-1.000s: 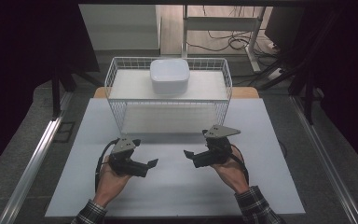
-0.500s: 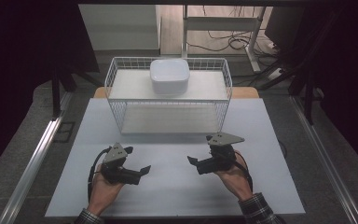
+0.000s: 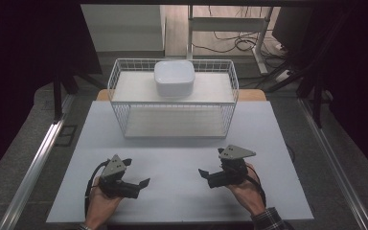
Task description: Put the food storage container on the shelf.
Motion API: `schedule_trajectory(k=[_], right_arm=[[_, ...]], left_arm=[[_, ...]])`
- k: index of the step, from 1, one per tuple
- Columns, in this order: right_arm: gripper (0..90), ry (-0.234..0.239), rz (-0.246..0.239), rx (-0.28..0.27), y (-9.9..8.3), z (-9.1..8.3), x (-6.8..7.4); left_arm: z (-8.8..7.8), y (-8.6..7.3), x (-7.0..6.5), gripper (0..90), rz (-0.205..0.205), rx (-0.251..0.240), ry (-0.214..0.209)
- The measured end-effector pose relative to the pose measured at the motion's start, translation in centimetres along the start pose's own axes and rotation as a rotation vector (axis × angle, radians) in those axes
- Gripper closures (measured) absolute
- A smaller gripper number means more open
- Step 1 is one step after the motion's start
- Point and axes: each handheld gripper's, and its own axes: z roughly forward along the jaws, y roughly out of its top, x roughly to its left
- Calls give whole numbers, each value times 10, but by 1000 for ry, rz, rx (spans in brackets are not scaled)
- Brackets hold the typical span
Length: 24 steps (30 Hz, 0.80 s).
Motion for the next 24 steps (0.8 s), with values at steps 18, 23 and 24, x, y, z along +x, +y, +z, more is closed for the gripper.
schedule_trajectory(k=[18, 23, 24], right_arm=[[0, -24, 28, 82, -41, -6, 3], [0, -25, 42, 122, -48, -2, 1], [0, -24, 49, 134, -49, 0, 0]], left_arm=[[11, -25, -5, 13, 0, 108, -17], [14, -28, -2, 13, -16, 142, -15], [15, -29, -2, 13, -16, 147, -13]])
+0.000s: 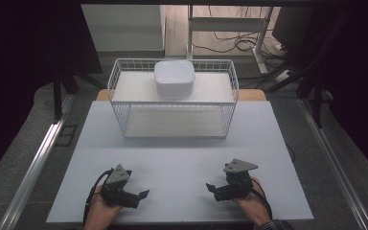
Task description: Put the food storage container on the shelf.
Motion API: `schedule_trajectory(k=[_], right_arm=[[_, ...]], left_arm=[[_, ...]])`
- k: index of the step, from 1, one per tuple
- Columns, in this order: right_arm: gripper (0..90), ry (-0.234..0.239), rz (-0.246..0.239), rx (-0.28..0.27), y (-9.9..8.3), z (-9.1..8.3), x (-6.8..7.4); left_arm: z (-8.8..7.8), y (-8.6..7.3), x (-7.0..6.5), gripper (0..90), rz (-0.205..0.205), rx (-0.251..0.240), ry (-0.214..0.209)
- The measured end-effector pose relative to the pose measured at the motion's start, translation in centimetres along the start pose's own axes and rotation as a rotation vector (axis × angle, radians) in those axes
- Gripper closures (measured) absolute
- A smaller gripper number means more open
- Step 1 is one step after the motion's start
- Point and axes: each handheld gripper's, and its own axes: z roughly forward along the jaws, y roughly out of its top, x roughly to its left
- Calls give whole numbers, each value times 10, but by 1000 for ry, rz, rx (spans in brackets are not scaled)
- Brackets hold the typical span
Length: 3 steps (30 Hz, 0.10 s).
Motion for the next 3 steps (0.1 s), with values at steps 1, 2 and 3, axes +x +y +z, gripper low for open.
schedule_trajectory(k=[1, 2, 3], right_arm=[[0, 0, 3, 13, -1, 1, 0], [0, 0, 1, 24, -2, 3, -1], [0, -1, -1, 34, -2, 4, -1]], left_arm=[[0, 0, 0, 13, 0, 3, 1], [1, 0, 0, 13, 1, 4, 4], [1, 1, 0, 13, 3, 3, 7]])
